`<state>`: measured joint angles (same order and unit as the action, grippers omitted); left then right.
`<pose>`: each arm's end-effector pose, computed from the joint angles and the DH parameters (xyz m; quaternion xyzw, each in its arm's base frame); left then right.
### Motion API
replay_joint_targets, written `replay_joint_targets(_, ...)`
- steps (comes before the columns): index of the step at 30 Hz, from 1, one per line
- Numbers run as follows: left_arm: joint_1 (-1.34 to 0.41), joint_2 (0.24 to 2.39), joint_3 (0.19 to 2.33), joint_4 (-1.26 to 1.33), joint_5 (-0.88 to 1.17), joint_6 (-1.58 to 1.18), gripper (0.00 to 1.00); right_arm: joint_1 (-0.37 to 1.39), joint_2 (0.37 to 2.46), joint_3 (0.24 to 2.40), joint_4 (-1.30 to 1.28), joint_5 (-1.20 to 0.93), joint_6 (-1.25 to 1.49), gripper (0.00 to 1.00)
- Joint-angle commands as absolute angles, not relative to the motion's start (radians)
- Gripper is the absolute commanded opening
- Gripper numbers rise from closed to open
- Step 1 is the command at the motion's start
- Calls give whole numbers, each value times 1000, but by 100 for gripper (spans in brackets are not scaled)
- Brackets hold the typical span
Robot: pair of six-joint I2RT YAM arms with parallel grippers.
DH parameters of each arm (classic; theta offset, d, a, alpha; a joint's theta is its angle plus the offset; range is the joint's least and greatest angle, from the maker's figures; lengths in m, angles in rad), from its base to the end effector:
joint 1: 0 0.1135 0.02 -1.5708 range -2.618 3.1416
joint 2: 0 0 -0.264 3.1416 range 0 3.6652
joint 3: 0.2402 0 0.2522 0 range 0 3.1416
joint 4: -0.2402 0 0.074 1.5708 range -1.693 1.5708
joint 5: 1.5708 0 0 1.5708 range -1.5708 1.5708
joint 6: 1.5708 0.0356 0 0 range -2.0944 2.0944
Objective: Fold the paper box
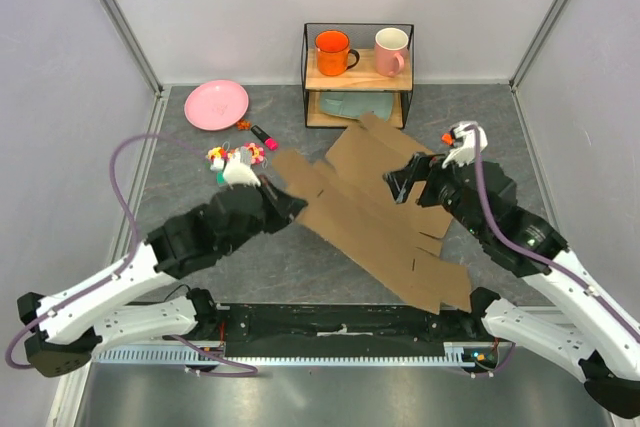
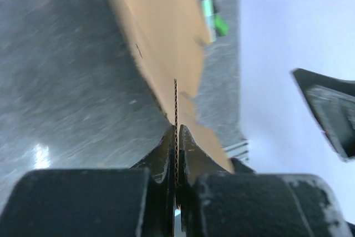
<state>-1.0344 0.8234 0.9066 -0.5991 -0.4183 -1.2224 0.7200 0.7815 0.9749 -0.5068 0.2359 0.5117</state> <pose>0.1005 -0.1407 0.3347 -0.1834 0.8317 -0.3682 0.3729 0.1294 0.1024 0.3719 -0.0147 0.8060 0.2597 0.5317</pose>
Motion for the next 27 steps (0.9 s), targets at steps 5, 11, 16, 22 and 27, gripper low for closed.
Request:
replay_joint_targets(5, -1037, 948, 1364, -753, -503, -819, 2, 719, 802, 1224, -586, 253, 463, 98)
replay_joint_targets(11, -1037, 966, 1596, -738, -555, -635, 2, 719, 758, 1220, -617, 264, 476, 98)
replay_joint_targets(16, -1037, 1075, 1768, -681, -306, -502, 2, 718, 749, 1250, -640, 281, 473, 98)
replay_joint_targets(22, -1037, 1319, 2023, -672, -65, -486, 2, 719, 746, 1382, -695, 317, 445, 98)
replay_joint_targets(27, -1020, 1494, 2271, -680, 88, -497, 2, 719, 713, 1454, -730, 377, 440, 98)
